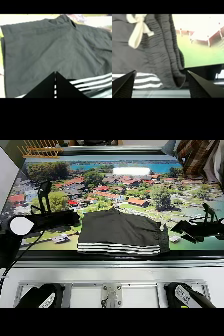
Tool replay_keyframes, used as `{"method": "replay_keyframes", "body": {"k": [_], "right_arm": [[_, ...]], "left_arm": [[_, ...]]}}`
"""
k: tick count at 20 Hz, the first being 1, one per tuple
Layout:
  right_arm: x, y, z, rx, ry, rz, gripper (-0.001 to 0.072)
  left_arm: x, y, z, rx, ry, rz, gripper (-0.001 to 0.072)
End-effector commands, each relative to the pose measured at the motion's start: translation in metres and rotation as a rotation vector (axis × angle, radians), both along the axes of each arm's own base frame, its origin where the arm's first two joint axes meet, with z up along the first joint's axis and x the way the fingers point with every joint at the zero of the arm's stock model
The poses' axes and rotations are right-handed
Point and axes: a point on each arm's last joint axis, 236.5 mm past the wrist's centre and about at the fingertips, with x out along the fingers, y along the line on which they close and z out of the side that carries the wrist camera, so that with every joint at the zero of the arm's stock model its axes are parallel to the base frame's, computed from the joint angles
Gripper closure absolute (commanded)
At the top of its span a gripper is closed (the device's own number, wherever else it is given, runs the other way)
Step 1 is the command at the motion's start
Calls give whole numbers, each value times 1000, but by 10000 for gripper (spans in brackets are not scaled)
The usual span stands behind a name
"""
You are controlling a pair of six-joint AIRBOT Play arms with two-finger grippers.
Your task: Fold the clothes and pants, and hang the long-sleeved shirts on hangers.
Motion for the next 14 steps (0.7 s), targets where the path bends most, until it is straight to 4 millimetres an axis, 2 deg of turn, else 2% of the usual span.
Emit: {"method": "replay_keyframes", "body": {"k": [1, 4, 7, 14], "right_arm": [[5, -1, -46, 80, 42, 99, -8], [13, 20, -69, 201, 26, 170, -8], [21, 39, -81, 284, 27, 176, -8], [23, 93, -89, 285, 45, 311, -8]], "left_arm": [[-6, -22, -13, 4, 38, -59, 701], [-10, -37, -31, 12, 94, -89, 701], [-11, -43, -45, 4, 144, -83, 701], [-6, -46, -45, -19, 147, -66, 701]]}}
